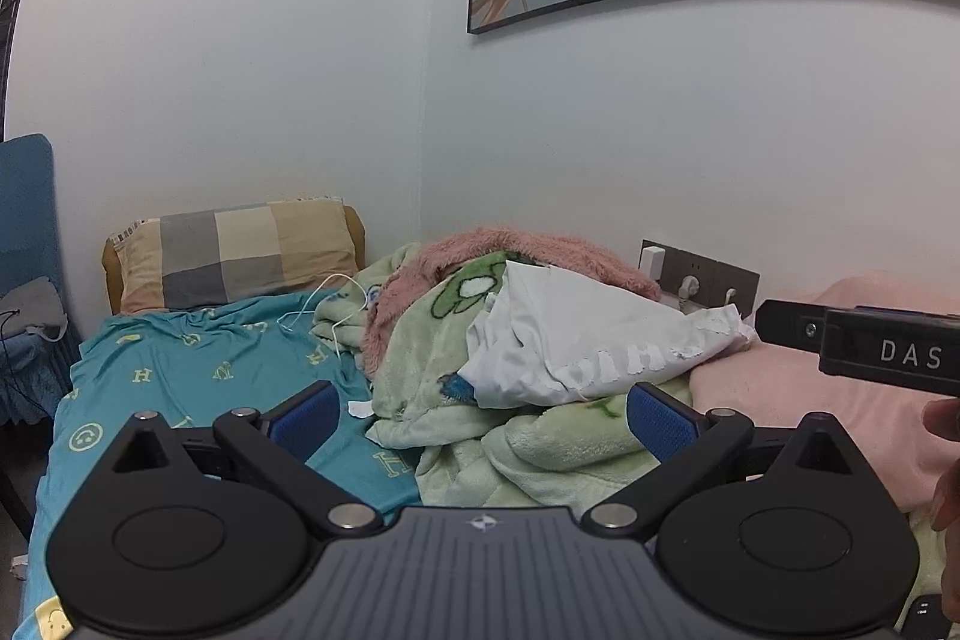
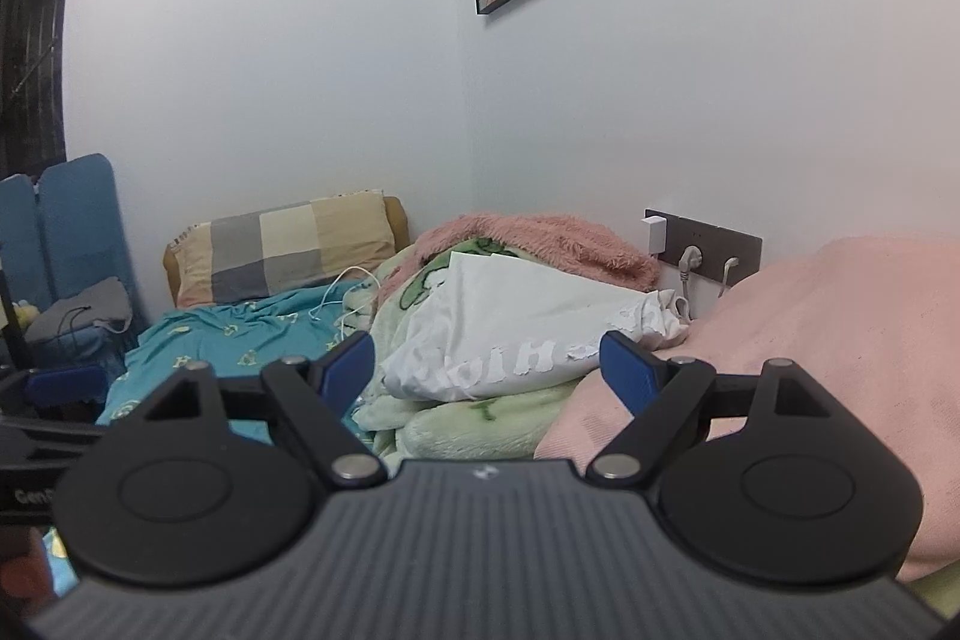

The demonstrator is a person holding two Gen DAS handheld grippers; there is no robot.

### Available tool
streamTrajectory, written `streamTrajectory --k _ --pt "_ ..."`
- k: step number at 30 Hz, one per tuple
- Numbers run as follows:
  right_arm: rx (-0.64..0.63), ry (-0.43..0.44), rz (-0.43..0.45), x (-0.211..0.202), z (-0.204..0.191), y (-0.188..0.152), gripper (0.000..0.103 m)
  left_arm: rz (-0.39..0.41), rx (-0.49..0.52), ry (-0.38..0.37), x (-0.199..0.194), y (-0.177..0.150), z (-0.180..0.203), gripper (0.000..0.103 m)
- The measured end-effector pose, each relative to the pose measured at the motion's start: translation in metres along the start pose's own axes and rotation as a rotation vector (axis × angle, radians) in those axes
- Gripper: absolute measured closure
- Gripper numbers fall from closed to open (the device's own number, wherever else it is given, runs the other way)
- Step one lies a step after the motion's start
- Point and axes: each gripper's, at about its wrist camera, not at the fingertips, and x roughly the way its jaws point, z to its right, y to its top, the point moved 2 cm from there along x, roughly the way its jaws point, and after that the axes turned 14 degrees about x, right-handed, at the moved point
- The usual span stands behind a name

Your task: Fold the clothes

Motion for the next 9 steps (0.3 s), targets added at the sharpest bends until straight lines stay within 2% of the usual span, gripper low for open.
streamTrajectory --k 9 --pt "0.003 -0.010 -0.012 -0.0047 0.0018 -0.0033 0.019 0.004 0.005 -0.007 -0.0046 0.0011 0.0023 0.000"
